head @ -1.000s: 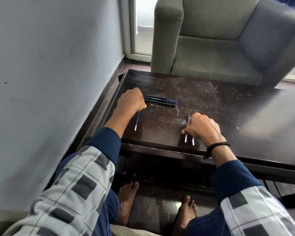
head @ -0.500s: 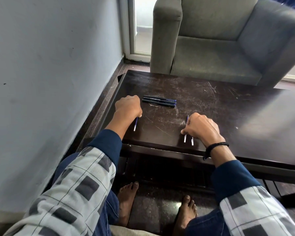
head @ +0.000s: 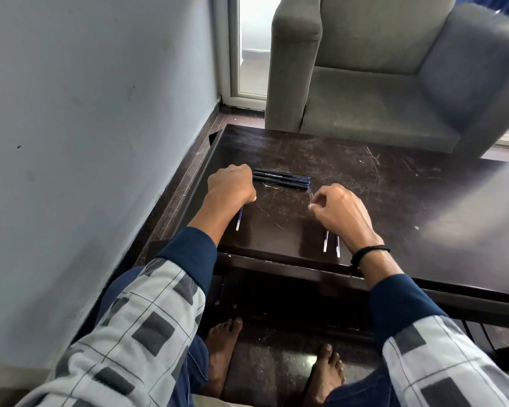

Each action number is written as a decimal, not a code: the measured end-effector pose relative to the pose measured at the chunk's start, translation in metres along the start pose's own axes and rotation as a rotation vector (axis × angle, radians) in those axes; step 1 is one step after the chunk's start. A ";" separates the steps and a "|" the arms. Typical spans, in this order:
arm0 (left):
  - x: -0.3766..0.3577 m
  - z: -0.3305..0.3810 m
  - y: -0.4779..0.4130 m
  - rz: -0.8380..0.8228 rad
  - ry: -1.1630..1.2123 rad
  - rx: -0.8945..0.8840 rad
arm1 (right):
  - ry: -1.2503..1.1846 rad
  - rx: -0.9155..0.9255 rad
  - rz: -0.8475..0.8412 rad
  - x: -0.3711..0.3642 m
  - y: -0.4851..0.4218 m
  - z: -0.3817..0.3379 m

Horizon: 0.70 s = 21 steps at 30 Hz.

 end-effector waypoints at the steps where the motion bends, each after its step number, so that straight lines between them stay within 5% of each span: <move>1: 0.002 0.000 0.000 0.010 0.005 0.000 | -0.019 0.030 0.007 -0.003 -0.005 -0.002; 11: 0.007 0.001 -0.007 0.016 0.069 0.006 | 0.091 0.113 -0.085 -0.042 -0.046 -0.008; 21: 0.000 0.007 -0.010 -0.030 0.143 -0.013 | 0.075 0.110 0.018 -0.031 -0.043 -0.009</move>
Point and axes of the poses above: each hand's wrist, its own y-axis away from the middle knuckle, its own x-axis out of the back of the hand, z = x × y, the point moved 7 cm from there along -y, towards the middle knuckle, and after that the axes turned 5 degrees about x, right-handed, at the moved point
